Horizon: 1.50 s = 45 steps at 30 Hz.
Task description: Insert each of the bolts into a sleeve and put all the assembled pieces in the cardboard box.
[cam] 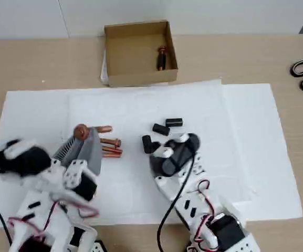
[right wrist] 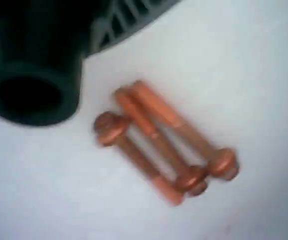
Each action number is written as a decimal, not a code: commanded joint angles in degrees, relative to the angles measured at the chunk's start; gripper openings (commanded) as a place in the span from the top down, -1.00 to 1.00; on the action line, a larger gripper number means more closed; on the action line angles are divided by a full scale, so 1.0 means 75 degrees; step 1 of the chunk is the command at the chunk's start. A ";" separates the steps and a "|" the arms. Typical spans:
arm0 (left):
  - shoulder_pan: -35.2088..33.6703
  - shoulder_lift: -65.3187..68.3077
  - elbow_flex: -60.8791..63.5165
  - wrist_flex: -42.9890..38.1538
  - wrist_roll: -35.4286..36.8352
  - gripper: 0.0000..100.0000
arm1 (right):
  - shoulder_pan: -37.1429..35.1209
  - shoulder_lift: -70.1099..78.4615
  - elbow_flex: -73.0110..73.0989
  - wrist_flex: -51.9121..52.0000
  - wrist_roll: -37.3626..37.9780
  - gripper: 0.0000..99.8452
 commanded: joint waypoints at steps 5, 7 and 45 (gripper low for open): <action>-0.0352 0.2766 -0.0744 -0.0199 -0.0035 0.99 | 0.1295 -0.0205 -0.0621 0.0076 0.0692 0.99; -0.0352 0.3763 -0.1565 -0.0152 -0.0035 0.99 | 0.1588 -0.0041 -0.0961 0.0088 0.0692 0.99; 0.0856 1.7032 -1.1059 0.5345 -0.0270 0.99 | 0.2772 0.0674 -0.3399 0.3288 -0.0785 0.99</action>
